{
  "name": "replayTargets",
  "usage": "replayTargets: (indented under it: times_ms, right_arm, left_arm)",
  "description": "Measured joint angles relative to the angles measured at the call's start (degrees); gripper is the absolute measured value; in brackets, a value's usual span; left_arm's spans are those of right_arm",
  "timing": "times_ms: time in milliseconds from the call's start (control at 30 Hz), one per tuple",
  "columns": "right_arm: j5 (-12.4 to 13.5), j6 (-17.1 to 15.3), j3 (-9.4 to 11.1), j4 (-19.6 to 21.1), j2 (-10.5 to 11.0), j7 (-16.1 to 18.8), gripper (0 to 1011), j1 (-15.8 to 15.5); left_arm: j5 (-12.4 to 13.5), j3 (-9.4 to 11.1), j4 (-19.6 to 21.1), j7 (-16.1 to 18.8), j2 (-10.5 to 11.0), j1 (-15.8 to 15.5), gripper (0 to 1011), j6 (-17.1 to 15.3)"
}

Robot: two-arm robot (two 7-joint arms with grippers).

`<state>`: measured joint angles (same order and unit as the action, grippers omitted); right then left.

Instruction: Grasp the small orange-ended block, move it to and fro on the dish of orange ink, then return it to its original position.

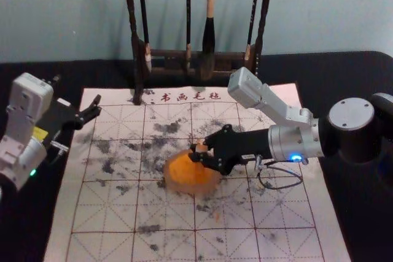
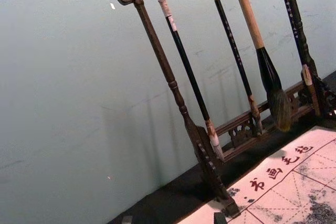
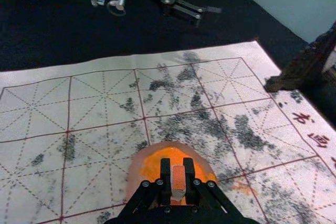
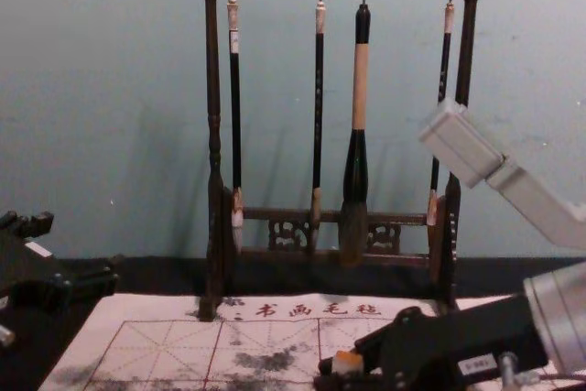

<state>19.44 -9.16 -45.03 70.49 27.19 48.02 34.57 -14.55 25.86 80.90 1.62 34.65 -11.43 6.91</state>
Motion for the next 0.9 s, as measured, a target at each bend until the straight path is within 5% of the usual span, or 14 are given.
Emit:
replayTargets:
  times_ms: [333,900]
  right_arm:
    - [0.5,0.2,-0.7,-0.3,-0.9,0.6,110,0.1]
    - [0.3,1.8,-1.1,-6.4,-4.6,0.3,110,2.9]
  left_arm:
    - [0.0,0.0,0.0,0.0,0.0,0.0,1001,0.0]
    - [0.0,0.0,0.0,0.0,0.0,0.0,1001,0.0]
